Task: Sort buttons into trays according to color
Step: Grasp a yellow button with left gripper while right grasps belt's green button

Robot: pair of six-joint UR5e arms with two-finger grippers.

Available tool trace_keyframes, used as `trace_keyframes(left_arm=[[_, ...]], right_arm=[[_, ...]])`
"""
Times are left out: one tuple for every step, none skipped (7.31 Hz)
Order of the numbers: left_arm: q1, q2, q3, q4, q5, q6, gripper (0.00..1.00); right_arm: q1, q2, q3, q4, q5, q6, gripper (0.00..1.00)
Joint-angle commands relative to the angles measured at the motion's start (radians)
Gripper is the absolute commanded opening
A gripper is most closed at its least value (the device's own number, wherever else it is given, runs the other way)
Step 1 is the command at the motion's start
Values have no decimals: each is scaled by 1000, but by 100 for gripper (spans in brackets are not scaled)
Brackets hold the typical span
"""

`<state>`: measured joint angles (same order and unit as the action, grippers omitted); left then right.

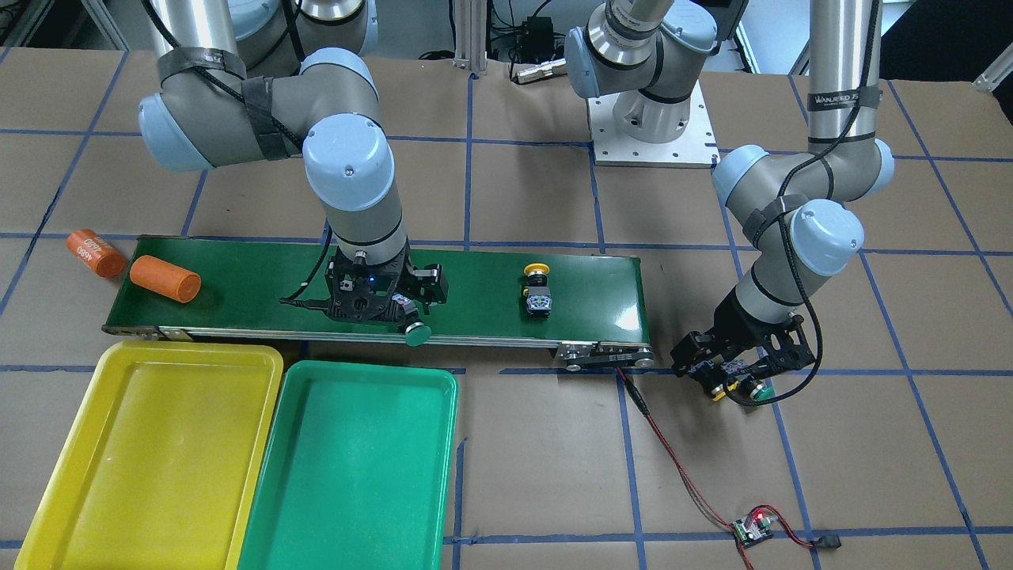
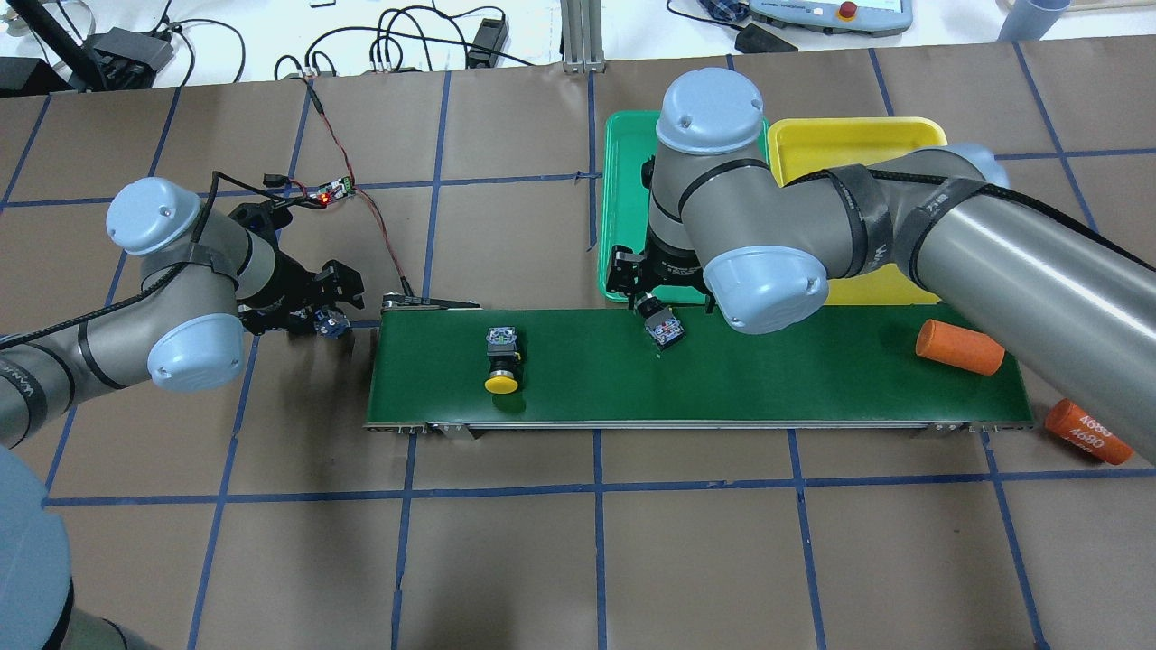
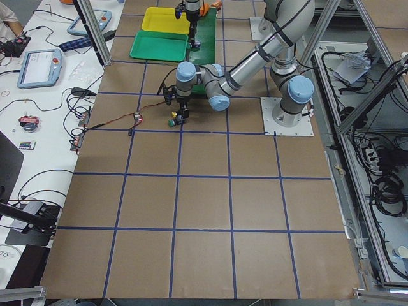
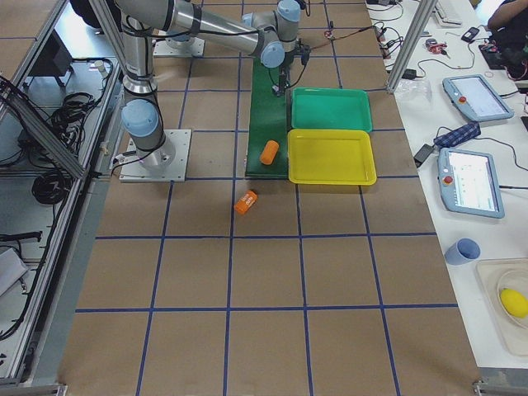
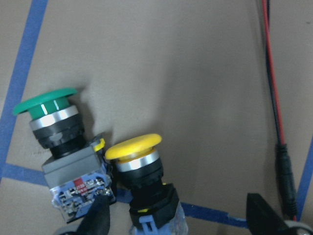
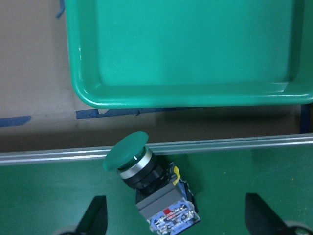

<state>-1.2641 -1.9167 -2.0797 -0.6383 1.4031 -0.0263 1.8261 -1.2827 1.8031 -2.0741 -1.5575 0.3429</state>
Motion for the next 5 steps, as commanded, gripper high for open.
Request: trace_keyframes(left_arm=[[8, -5, -11, 8, -10, -7, 42], [8, -5, -5, 8, -10, -17, 34], [8, -2, -3, 8, -9, -17, 34], [8, -2, 9, 8, -9, -17, 34], [6, -4, 26, 2, -10, -18, 34]], right_arm=[[-4, 26, 51, -61, -23, 2, 100], [-8, 29, 54, -64, -21, -2, 92], [-27, 28, 53, -46, -24, -10, 31], [-46, 25, 54, -43, -23, -16, 0], [-51, 19, 47, -44, -19, -18, 0]])
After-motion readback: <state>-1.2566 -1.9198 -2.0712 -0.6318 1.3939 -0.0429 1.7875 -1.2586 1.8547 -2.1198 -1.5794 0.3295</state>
